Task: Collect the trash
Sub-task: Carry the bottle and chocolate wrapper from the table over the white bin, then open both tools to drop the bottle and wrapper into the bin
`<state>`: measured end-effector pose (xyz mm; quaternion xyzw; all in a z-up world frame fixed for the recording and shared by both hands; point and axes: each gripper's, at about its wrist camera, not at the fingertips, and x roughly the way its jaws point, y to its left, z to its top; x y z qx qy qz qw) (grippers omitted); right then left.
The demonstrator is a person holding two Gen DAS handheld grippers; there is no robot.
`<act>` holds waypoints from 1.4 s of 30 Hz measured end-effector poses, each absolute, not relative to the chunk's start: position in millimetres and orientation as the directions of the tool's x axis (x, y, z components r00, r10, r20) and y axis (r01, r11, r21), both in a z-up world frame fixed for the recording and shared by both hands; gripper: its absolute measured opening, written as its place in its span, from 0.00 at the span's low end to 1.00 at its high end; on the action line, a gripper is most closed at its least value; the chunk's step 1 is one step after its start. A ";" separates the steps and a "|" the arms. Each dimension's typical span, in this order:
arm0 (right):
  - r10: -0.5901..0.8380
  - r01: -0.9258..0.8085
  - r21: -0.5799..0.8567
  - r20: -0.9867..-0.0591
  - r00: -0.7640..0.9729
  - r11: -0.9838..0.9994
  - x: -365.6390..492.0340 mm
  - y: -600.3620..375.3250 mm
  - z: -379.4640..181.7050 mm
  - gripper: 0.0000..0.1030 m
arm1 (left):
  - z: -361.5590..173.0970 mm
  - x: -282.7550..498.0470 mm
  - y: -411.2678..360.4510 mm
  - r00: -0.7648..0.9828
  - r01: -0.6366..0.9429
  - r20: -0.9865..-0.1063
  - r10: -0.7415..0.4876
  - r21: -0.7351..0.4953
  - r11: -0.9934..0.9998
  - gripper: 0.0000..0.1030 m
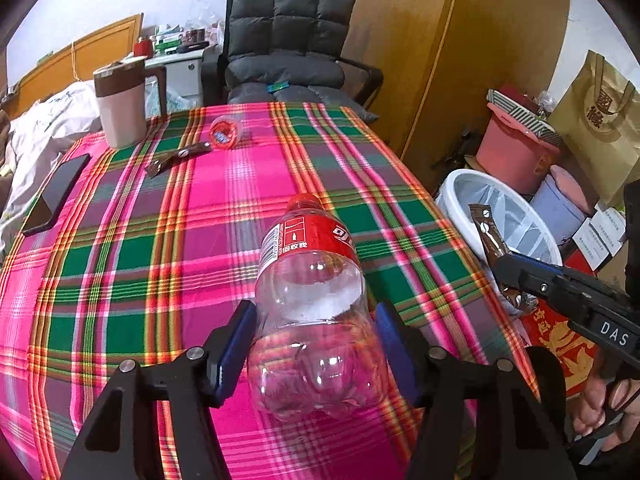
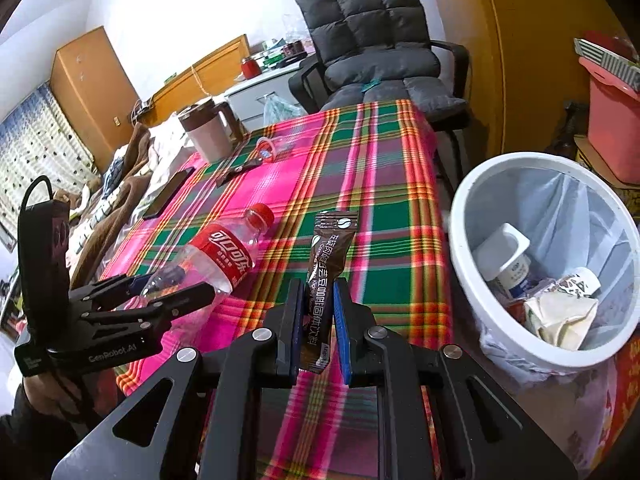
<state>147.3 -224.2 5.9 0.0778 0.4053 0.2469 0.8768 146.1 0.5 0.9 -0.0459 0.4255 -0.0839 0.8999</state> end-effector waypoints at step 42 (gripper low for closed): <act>0.291 -0.064 0.330 -0.708 0.643 0.942 168.0 -358.4 -10.4 0.25 | 13.7 228.7 -182.3 0.548 0.441 -0.686 -0.479 -0.249 0.862 0.60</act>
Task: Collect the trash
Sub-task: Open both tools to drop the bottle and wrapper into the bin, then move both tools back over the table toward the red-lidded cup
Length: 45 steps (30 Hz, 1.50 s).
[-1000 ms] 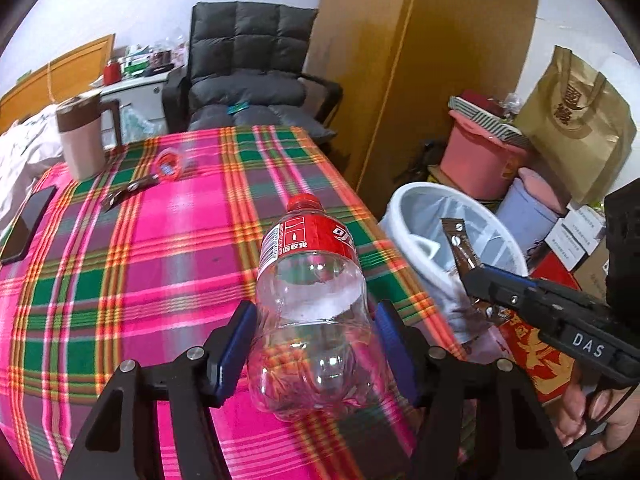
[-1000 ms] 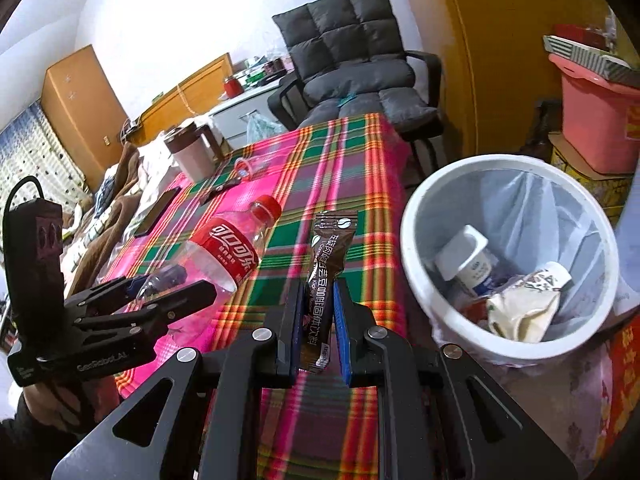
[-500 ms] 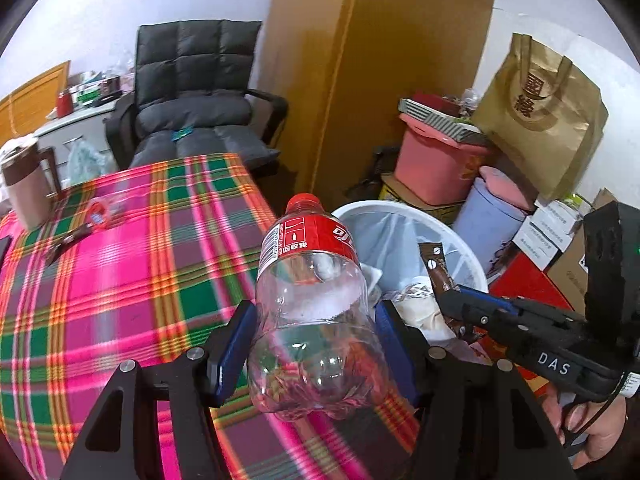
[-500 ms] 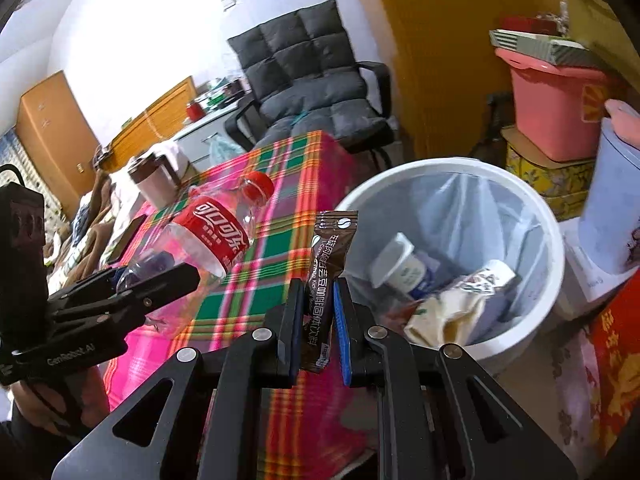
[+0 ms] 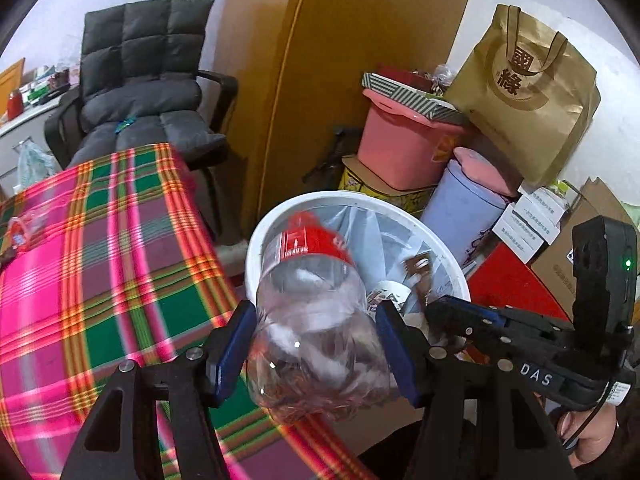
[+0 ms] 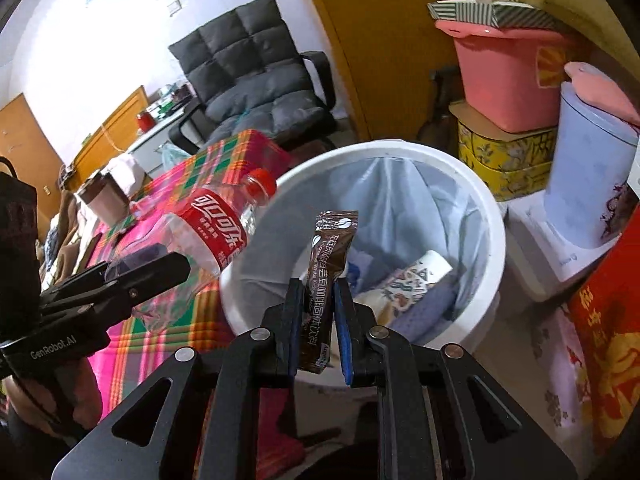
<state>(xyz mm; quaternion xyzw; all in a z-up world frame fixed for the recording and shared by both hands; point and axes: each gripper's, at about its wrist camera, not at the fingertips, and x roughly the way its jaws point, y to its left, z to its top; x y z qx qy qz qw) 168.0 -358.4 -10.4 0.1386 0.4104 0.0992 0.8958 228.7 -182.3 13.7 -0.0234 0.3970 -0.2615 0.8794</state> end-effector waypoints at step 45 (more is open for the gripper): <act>0.497 -0.370 0.332 -0.618 0.610 0.868 147.3 -250.1 32.3 0.45 | 33.9 156.3 -20.7 0.687 0.192 -0.660 -0.304 -0.238 0.952 0.62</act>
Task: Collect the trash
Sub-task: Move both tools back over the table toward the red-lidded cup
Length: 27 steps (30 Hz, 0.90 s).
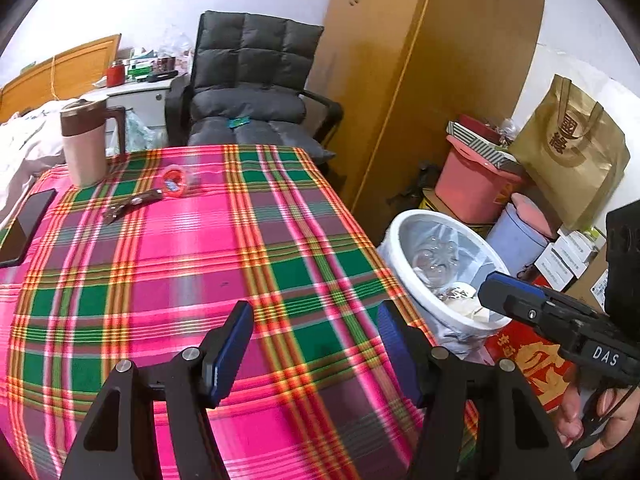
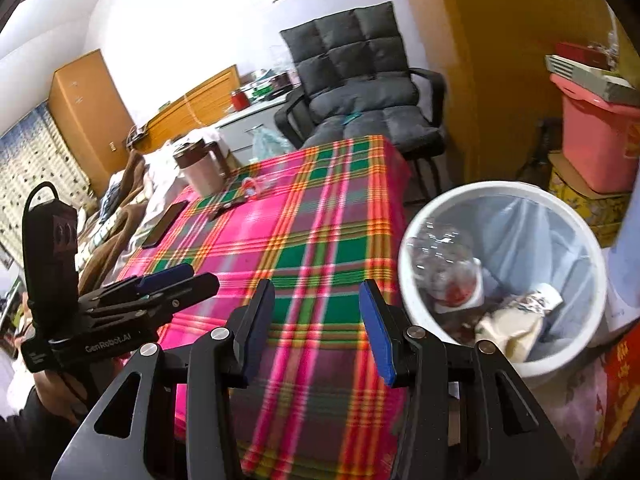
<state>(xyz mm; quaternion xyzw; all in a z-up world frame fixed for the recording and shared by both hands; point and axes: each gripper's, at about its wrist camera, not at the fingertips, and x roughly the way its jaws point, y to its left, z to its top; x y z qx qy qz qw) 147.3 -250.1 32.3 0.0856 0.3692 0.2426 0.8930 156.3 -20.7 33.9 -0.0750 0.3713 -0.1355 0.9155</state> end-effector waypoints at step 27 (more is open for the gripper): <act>0.570 -0.554 0.260 -0.642 0.513 0.791 208.9 -148.5 55.7 0.45 | 43.4 222.3 116.8 0.718 0.020 -0.686 -0.115 -0.145 0.989 0.62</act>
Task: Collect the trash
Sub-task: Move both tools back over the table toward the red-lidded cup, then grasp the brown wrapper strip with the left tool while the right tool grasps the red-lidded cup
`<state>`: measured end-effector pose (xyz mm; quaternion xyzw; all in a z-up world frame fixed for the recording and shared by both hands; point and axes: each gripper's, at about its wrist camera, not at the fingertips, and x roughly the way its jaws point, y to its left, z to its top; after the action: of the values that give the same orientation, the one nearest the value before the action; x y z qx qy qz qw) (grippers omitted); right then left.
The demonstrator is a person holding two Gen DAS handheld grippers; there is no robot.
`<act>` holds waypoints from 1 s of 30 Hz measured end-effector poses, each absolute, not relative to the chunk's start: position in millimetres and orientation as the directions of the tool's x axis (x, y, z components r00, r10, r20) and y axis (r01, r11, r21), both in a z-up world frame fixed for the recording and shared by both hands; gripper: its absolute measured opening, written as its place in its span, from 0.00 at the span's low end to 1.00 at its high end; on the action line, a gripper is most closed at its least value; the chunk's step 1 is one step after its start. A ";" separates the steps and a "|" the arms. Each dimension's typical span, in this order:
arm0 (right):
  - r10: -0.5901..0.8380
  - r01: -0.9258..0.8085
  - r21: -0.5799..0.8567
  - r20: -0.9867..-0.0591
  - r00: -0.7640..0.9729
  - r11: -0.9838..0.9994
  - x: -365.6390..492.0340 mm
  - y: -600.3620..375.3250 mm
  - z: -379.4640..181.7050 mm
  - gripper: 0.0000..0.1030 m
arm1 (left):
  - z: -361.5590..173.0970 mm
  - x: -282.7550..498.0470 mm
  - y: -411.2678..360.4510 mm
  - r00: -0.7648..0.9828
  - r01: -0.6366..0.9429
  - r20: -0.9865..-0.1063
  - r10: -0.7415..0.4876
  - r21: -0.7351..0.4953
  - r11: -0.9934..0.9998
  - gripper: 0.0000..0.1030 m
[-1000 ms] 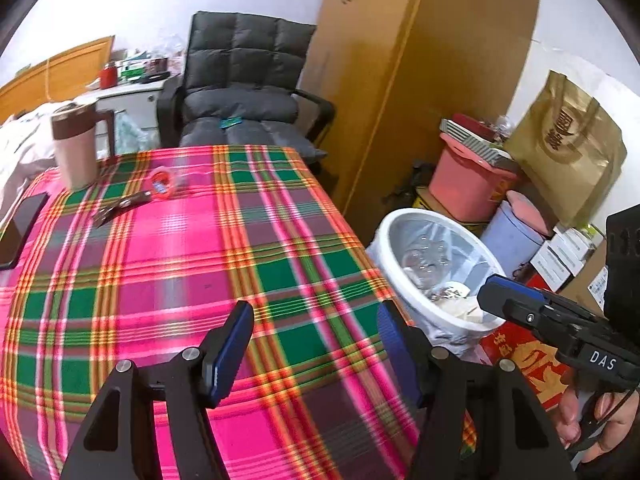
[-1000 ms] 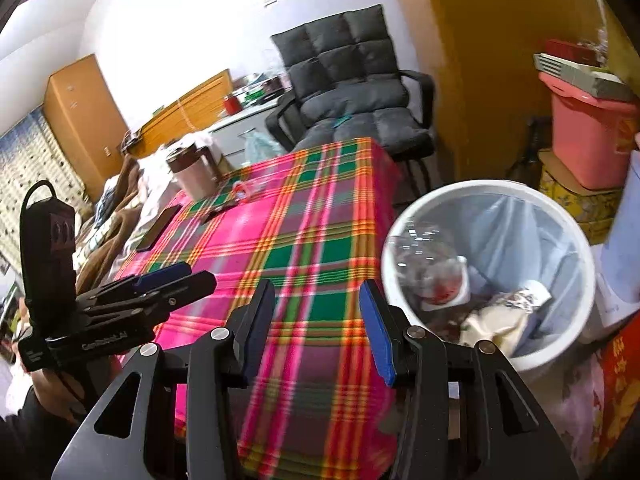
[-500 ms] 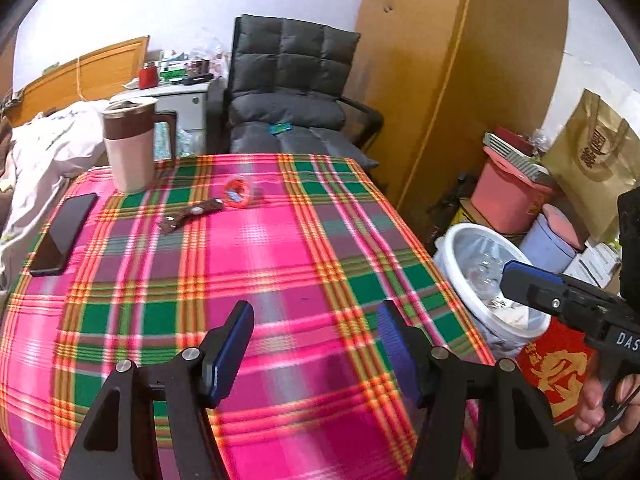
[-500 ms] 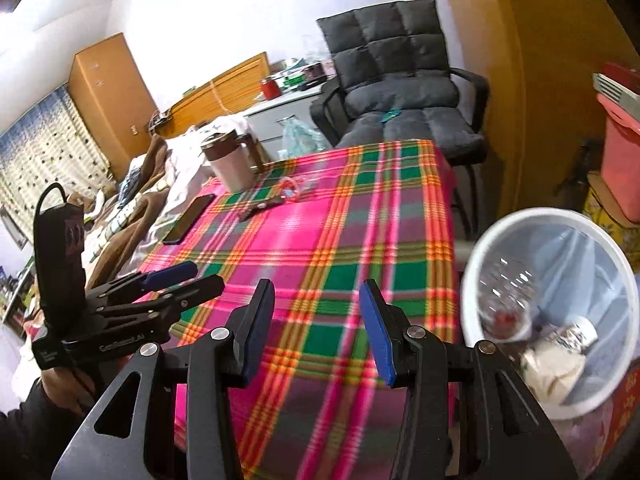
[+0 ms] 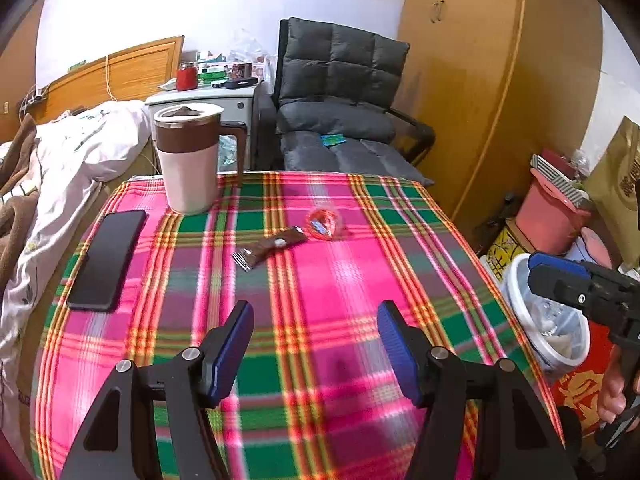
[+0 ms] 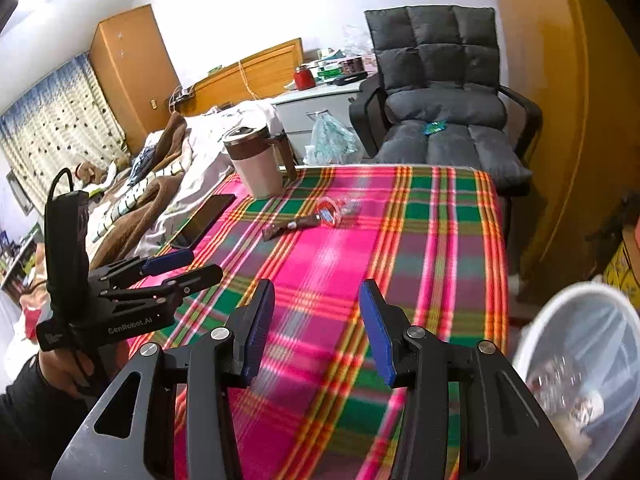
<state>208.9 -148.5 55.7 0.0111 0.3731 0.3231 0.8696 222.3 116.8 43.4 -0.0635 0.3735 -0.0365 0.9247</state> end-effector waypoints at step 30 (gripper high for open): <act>0.533 -0.585 0.230 -0.734 0.420 0.778 321.6 -82.3 -0.5 0.42 | -43.4 361.8 143.1 0.613 0.099 -0.788 -0.060 0.001 0.995 0.30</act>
<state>321.6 -82.3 -0.5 -0.0306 0.4240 0.3317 0.8422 361.8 143.1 -43.4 0.0224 0.4378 -0.0445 0.8977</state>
